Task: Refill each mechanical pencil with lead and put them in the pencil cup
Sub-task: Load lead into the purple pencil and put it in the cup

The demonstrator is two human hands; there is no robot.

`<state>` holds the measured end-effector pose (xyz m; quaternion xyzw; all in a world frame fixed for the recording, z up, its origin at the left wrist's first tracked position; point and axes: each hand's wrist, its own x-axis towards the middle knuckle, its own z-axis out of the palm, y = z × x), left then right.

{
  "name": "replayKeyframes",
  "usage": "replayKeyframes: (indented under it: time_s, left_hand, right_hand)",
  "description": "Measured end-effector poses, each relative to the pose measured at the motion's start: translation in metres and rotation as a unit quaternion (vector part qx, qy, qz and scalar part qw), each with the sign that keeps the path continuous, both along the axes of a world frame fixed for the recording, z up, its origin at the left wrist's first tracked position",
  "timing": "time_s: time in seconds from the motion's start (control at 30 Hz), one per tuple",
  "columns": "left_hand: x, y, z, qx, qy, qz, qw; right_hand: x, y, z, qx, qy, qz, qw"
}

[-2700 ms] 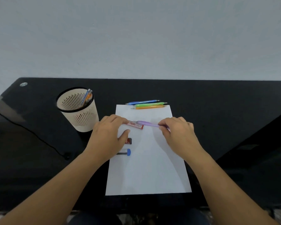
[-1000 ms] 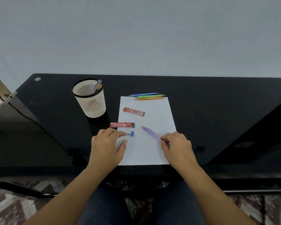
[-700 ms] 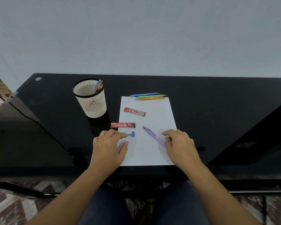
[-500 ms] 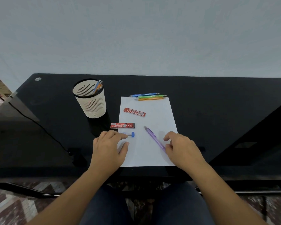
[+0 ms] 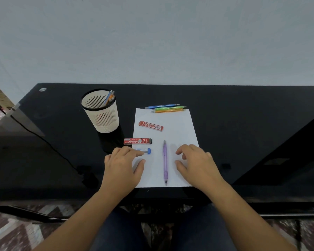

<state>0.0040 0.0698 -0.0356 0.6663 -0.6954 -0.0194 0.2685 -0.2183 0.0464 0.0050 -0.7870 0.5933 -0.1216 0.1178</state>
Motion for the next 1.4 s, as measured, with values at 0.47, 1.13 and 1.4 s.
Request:
replayKeyframes:
  time_s: [0.47,1.13,1.4]
  left_hand:
    - [0.007,0.0,0.0,0.03,-0.001,0.016,0.999]
    - [-0.012,-0.016,0.006,-0.007,-0.027,-0.093,0.995]
    - [-0.006,-0.009,-0.008,-0.087,-0.037,-0.079,0.992]
  right_hand:
    - [0.021,-0.05,-0.005,-0.005,0.066,0.145,0.987]
    - [-0.002,-0.014,-0.018,-0.109,-0.008,0.068,0.992]
    - [-0.007,-0.001,-0.04,-0.165,-0.069,0.042,0.983]
